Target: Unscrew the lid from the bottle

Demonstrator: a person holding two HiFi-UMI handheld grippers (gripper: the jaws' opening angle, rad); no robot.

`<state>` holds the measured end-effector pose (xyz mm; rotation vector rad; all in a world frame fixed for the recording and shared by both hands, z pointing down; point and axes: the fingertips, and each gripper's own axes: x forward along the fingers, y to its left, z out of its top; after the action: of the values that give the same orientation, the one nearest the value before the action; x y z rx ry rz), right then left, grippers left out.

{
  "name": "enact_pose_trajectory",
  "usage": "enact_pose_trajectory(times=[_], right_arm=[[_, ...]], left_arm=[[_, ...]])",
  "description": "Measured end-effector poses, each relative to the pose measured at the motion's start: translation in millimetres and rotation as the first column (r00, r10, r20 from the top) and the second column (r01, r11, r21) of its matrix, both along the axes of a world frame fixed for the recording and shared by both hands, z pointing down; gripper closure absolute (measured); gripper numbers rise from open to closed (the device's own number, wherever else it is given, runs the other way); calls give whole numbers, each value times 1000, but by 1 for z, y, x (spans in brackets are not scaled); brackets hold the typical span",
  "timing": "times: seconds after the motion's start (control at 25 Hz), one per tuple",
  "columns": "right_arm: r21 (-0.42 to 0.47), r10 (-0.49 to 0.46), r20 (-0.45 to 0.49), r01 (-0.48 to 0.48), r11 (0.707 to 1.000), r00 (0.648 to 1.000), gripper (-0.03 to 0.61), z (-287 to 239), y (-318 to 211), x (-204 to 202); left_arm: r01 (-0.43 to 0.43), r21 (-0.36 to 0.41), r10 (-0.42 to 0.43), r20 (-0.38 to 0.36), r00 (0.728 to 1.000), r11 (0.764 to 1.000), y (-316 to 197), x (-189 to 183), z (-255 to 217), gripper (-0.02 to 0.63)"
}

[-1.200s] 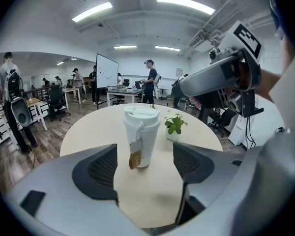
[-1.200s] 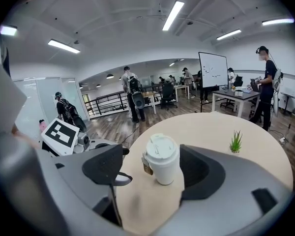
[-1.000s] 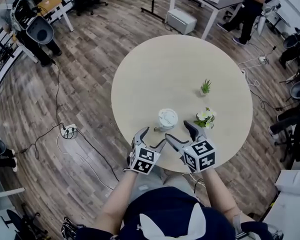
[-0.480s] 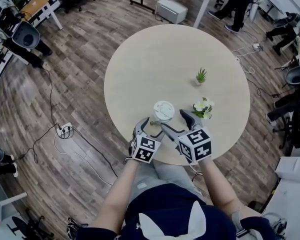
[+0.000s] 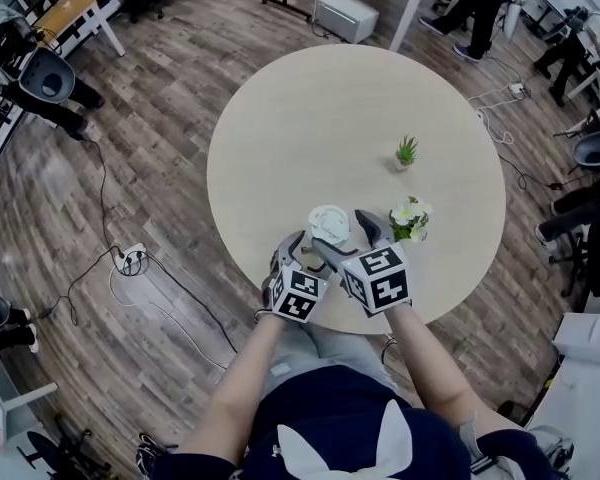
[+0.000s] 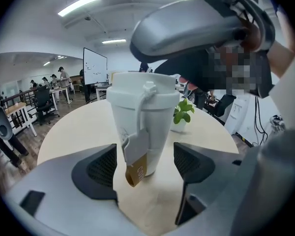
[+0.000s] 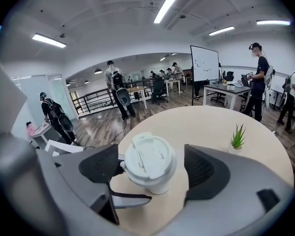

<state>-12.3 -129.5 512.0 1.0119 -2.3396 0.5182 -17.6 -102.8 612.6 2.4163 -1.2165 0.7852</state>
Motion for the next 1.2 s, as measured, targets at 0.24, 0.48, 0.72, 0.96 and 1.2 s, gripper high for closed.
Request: enact_pose_trajectory(times=[0.24, 0.48, 0.72, 0.96, 1.2], right_arm=[[-26, -41, -44, 40, 999, 998, 162, 18, -2, -12], [-40, -66, -20, 65, 997, 998, 170, 19, -2, -13], [-64, -94, -33, 92, 994, 995, 175, 22, -4, -8], [-93, -186, -52, 181, 979, 981, 184, 24, -2, -7], [-124, -288, -82, 277, 953, 954, 189, 23, 1, -10]], left_arm=[[-4, -13, 4, 7, 1000, 1000, -8, 3, 7, 270], [7, -24, -7, -3, 1000, 1000, -14, 3, 9, 270], [1, -31, -1, -6, 1000, 1000, -16, 8, 12, 273], [-18, -35, 18, 1, 1000, 999, -15, 8, 14, 276], [-22, -40, 22, -4, 1000, 999, -14, 6, 14, 276]])
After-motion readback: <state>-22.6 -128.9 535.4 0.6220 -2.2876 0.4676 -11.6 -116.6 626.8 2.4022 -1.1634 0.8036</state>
